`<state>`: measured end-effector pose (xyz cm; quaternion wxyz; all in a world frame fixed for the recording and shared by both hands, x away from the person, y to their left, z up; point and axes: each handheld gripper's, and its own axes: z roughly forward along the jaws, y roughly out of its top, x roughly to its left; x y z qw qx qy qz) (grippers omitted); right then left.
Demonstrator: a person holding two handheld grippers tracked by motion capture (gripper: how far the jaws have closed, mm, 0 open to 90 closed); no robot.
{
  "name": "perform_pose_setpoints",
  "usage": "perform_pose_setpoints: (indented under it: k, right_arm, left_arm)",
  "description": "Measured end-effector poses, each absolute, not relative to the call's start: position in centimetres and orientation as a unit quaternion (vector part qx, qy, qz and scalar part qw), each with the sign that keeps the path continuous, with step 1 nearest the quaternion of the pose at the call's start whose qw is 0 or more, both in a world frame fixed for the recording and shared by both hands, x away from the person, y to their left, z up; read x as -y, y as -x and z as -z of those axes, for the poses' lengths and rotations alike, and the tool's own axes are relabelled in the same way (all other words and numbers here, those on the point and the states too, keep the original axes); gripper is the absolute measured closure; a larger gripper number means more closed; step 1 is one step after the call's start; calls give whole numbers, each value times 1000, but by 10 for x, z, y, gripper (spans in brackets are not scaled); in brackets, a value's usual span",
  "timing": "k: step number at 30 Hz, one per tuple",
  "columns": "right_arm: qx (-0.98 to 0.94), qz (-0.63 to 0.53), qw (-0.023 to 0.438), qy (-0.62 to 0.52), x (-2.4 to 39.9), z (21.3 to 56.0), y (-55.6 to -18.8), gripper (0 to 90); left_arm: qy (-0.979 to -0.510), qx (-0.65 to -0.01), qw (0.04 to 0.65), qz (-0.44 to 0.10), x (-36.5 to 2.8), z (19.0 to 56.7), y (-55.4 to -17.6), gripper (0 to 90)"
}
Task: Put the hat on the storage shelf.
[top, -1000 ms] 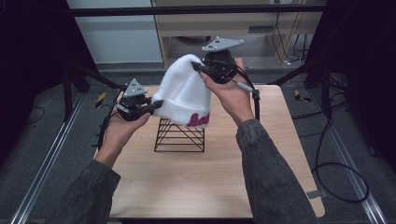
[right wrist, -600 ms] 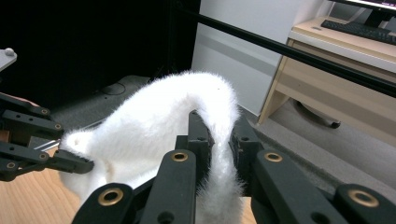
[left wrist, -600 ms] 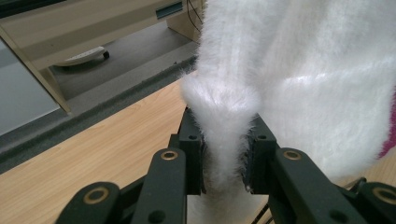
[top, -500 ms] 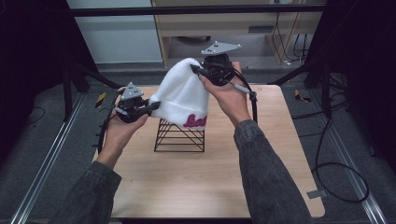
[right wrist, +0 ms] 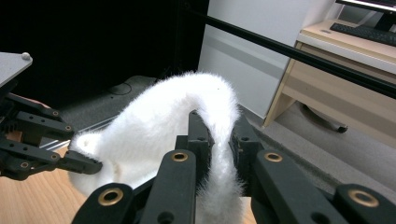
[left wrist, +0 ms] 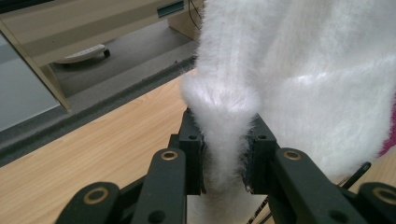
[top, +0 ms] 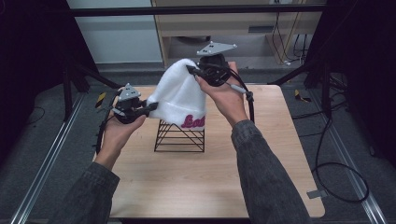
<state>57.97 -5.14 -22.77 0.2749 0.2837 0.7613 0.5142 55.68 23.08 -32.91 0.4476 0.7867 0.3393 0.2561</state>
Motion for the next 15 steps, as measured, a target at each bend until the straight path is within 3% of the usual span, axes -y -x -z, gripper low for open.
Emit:
perform_pose_setpoints:
  k: [15]
  right_arm:
    - [-768, -511, 269, -278, 43, 232, -589, 823]
  left_arm:
    - [-774, -358, 458, -250, -240, 339, -565, 728]
